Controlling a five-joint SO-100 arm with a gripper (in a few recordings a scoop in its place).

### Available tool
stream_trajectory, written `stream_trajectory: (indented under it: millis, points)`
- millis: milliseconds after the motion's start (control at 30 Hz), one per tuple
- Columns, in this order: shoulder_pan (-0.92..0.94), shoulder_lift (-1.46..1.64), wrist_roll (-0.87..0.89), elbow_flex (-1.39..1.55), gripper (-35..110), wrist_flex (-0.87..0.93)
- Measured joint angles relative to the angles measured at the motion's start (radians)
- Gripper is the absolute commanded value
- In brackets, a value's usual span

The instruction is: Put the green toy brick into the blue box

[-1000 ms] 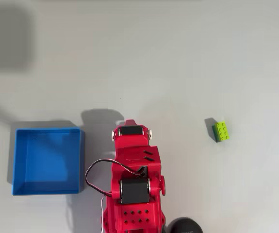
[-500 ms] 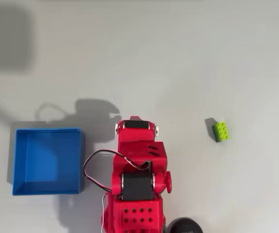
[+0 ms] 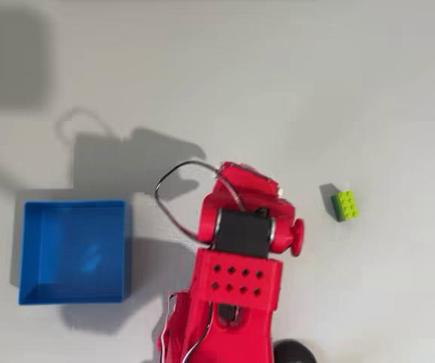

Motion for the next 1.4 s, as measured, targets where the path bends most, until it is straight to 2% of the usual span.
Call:
stream_trajectory:
  millis: [300, 467, 733, 1400]
  points:
    - [0.189, -0.195, 0.094, -0.218, 20, 0.044]
    - [0.298, -0.298, 0.155, -0.342, 29, 0.063]
    - [0.405, -0.466, 0.163, -0.48, 33, 0.155]
    - [0.635, -0.841, 0.132, -0.664, 33, 0.161]
